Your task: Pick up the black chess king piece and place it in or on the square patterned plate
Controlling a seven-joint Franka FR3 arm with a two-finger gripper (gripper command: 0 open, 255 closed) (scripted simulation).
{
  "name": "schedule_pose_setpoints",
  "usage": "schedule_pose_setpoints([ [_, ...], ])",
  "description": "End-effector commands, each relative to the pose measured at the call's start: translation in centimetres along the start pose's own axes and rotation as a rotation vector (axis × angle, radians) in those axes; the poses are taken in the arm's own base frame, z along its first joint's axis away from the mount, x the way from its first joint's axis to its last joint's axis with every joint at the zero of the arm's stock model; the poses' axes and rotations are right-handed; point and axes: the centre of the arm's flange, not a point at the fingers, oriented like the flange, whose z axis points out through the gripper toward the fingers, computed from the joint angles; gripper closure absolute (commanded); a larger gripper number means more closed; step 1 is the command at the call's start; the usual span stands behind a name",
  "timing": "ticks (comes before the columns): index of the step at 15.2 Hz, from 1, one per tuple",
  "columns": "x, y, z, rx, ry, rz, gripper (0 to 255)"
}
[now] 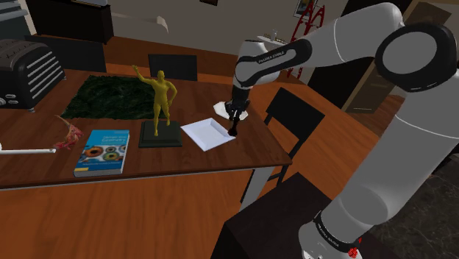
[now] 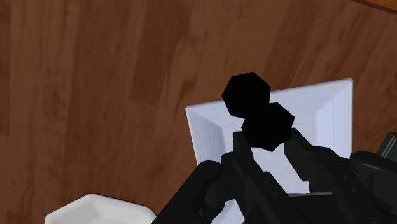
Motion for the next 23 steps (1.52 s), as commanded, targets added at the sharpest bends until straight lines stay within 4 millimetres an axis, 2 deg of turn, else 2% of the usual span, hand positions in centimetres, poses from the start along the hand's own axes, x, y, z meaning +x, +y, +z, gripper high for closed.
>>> schedule_pose_setpoints([
  [1,2.1,-0.8,-0.6,0.000,0.000,0.000,255],
  [10,13.1,-4.8,-3.3,0.000,0.000,0.000,255],
  [23,13.1,-5.0,3.6,0.000,0.000,0.000,255],
])
